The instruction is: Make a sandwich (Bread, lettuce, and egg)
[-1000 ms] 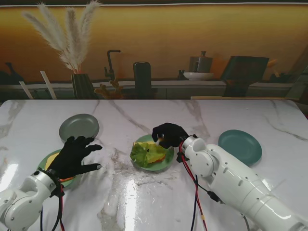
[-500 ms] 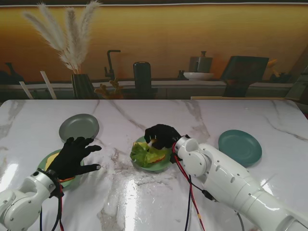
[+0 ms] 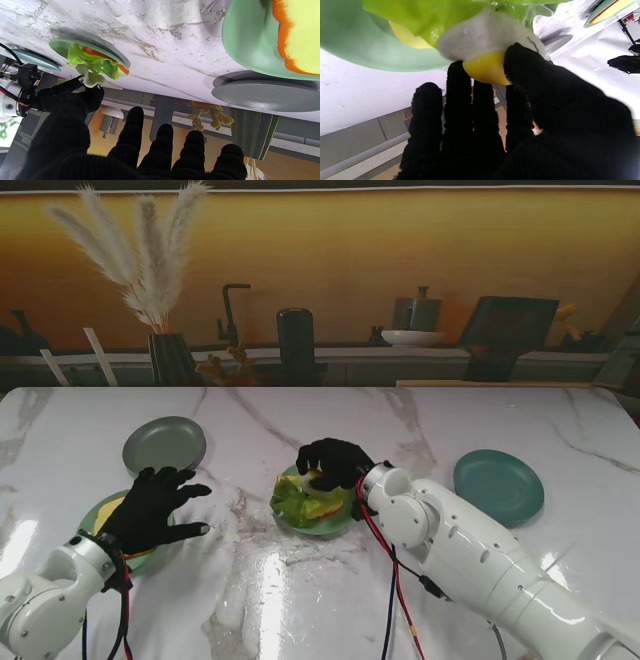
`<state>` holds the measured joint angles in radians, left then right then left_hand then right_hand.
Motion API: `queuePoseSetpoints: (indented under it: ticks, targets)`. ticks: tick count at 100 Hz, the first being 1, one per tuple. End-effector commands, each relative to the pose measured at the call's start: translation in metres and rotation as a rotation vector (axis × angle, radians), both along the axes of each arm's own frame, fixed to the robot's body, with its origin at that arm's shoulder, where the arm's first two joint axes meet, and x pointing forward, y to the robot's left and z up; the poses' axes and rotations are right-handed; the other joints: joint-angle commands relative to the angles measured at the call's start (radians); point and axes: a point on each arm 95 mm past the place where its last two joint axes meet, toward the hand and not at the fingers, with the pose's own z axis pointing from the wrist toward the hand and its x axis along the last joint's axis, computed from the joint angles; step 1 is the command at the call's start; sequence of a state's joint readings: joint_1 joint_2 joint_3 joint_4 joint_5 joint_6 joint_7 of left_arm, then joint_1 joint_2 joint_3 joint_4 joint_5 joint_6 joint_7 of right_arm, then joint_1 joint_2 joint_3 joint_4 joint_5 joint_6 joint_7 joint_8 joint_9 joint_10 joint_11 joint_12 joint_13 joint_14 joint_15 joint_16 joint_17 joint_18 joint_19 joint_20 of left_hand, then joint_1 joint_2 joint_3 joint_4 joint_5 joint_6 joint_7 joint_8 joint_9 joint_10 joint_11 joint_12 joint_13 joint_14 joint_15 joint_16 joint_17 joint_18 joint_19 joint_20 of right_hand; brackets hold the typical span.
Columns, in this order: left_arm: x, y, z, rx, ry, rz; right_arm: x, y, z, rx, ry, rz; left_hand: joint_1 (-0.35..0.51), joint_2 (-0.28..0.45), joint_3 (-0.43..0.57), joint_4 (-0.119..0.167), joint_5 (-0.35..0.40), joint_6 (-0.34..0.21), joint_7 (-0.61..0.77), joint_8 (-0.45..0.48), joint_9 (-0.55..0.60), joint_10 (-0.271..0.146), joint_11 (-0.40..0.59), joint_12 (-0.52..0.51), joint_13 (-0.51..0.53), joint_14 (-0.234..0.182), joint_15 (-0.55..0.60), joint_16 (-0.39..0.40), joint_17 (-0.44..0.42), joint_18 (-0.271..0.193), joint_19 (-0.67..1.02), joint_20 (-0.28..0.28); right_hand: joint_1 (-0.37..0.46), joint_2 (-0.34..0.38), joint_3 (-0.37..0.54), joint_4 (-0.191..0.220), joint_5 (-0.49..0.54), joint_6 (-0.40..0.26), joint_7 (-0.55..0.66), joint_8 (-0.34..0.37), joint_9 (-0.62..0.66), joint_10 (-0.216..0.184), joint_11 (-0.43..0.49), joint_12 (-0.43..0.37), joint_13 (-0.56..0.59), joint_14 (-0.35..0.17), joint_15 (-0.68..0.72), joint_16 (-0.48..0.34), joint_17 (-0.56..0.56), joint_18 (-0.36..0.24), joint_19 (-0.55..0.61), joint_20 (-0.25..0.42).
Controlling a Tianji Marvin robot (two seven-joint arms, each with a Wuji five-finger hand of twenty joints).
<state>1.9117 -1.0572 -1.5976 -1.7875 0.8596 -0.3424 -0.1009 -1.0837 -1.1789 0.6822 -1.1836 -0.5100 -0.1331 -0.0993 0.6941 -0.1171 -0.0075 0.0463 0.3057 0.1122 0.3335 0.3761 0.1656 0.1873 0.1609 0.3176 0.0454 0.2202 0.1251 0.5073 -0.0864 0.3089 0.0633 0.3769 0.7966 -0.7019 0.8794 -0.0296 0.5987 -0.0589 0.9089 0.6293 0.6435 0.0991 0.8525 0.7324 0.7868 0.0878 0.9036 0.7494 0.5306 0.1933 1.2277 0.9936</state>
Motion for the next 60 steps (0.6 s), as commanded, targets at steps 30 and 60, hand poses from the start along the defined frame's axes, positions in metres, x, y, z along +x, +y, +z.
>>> queuePoseSetpoints:
  ticks: [30,60]
  targets:
    - [0.001,0.000,-0.001,0.001,0.003,0.005,-0.009,0.007,-0.003,-0.005,0.023,0.061,0.030,0.016,0.003,-0.002,0.010,-0.003,0.005,0.008,0.000,0.004,0.008,-0.007,-0.008,-0.024,0.010,0.002,-0.002,0.004,-0.015,-0.007,-0.154,0.144,-0.235,0.059,-0.023,0.047,-0.303,0.065,-0.113,-0.033,-0.100,-0.076,-0.135,-0.056,-0.122,-0.043,-0.158,0.063,-0.019,0.070]
    - [0.001,0.000,-0.001,0.000,-0.004,0.004,-0.016,0.001,0.004,-0.010,-0.011,0.088,0.019,0.011,-0.001,-0.004,0.003,-0.007,0.001,0.006,0.000,0.003,0.008,-0.008,-0.006,-0.024,0.013,0.003,-0.001,0.005,-0.015,-0.009,-0.257,0.194,-0.271,0.014,-0.056,0.076,-0.496,-0.020,-0.171,0.001,-0.253,-0.176,-0.223,-0.032,-0.312,-0.148,-0.282,0.125,-0.136,0.037]
